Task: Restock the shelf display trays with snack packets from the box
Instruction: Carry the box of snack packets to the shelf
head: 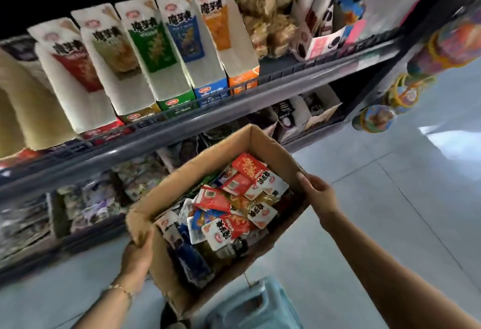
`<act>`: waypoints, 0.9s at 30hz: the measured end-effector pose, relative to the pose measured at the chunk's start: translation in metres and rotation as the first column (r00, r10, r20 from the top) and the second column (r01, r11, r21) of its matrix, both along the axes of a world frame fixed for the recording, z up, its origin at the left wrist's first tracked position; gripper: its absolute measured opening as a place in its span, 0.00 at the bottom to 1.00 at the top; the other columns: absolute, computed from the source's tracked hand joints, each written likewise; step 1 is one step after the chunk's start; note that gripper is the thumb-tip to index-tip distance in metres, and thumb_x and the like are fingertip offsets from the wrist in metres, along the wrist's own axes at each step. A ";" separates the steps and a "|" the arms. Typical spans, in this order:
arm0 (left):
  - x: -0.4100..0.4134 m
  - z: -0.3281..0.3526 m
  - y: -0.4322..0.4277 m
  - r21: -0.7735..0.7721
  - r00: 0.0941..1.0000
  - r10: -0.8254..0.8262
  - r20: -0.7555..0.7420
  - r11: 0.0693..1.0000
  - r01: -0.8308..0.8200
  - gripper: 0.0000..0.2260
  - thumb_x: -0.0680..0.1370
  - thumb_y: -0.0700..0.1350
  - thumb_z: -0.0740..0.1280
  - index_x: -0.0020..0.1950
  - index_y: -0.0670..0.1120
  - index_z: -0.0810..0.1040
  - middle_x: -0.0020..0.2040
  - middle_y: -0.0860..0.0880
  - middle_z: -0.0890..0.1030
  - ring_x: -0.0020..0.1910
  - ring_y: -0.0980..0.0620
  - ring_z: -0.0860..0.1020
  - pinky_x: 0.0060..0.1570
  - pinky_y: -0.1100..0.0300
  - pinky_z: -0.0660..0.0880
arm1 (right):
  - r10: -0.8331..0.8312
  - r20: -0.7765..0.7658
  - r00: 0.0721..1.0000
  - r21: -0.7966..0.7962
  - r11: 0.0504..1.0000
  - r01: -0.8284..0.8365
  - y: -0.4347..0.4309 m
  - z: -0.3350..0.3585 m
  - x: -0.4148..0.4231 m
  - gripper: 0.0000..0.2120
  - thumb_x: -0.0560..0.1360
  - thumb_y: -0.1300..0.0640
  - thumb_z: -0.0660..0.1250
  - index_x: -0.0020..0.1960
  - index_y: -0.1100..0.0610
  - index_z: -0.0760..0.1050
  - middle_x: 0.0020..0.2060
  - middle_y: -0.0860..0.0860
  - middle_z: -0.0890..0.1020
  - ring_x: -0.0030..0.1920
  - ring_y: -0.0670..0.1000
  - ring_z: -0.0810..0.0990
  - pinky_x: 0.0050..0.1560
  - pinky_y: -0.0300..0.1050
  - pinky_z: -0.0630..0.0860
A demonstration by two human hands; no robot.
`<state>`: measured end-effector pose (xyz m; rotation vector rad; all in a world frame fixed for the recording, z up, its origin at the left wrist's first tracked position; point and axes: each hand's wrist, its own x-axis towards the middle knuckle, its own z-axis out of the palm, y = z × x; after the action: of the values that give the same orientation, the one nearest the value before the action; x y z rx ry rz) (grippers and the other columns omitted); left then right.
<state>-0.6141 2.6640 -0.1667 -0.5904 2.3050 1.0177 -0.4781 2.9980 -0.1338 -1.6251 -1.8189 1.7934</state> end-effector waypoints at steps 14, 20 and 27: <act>-0.047 0.002 -0.029 -0.111 0.973 -0.230 -0.022 0.968 0.226 0.17 0.80 0.54 0.60 0.51 0.39 0.75 0.39 0.41 0.79 0.38 0.43 0.77 0.38 0.54 0.72 | 0.145 0.207 0.968 0.166 0.969 -0.181 -0.031 0.003 0.017 0.07 0.78 0.60 0.65 0.50 0.51 0.80 0.48 0.52 0.83 0.50 0.53 0.79 0.51 0.47 0.74; -0.062 0.046 0.008 -0.116 0.615 -0.629 -0.476 0.738 0.665 0.18 0.78 0.56 0.59 0.67 0.53 0.70 0.64 0.57 0.72 0.65 0.58 0.70 0.67 0.56 0.68 | 0.358 0.182 0.916 0.253 0.883 -0.396 -0.056 0.024 -0.064 0.08 0.78 0.61 0.64 0.47 0.49 0.78 0.45 0.43 0.82 0.47 0.44 0.81 0.49 0.44 0.76; -0.058 -0.014 0.095 -0.135 0.426 -0.897 -0.114 0.439 0.888 0.22 0.81 0.60 0.53 0.73 0.54 0.65 0.69 0.54 0.70 0.67 0.54 0.69 0.62 0.60 0.69 | 0.595 0.376 0.710 -0.029 0.774 -0.633 -0.041 -0.082 -0.103 0.40 0.74 0.32 0.58 0.75 0.58 0.57 0.69 0.55 0.68 0.68 0.56 0.69 0.66 0.43 0.67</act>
<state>-0.6724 2.7595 -0.1804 0.7571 2.2572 0.4407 -0.5806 2.9573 -0.2154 -1.4866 -2.8578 1.6094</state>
